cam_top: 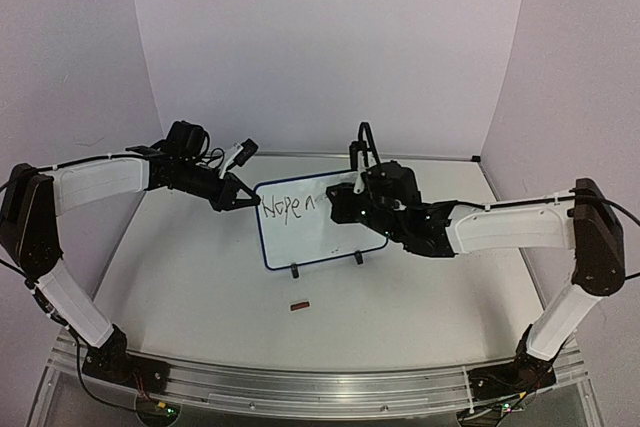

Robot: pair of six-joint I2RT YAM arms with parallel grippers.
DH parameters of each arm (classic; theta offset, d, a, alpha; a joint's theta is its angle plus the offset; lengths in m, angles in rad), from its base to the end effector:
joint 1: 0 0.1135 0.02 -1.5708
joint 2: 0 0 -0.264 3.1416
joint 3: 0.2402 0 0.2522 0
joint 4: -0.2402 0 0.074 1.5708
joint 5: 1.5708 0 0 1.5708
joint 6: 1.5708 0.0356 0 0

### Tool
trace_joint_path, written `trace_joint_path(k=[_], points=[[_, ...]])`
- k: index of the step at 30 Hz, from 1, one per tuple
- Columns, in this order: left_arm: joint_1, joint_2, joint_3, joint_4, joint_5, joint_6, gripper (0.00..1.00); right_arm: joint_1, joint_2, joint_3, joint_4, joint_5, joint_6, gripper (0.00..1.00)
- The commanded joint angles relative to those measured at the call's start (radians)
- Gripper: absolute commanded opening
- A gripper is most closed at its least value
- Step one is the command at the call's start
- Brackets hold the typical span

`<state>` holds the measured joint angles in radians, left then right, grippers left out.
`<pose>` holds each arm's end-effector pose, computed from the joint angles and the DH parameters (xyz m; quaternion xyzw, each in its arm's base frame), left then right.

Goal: Write a sentence on the whiteboard
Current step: Write on the whiteboard with the whiteboard marker without the cap.

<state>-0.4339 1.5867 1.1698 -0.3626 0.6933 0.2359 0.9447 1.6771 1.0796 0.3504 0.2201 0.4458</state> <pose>0.3031 -0.1655 0.2619 0.4089 0.7766 -0.3478 0.3297 0.2347 0.3112 0.2612 -0.1282 0.7765 0.3248 0.5246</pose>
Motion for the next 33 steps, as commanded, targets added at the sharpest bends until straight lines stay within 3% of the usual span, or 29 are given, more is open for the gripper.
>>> trace_joint_path(k=[1,33], points=[[-0.003,0.003,-0.004,0.001,-0.072,0.032,0.00,-0.002,0.021,0.039,0.023,0.031,-0.010,0.00],[-0.003,0.005,-0.003,0.000,-0.072,0.033,0.00,-0.002,-0.020,0.029,0.016,0.103,-0.027,0.00]])
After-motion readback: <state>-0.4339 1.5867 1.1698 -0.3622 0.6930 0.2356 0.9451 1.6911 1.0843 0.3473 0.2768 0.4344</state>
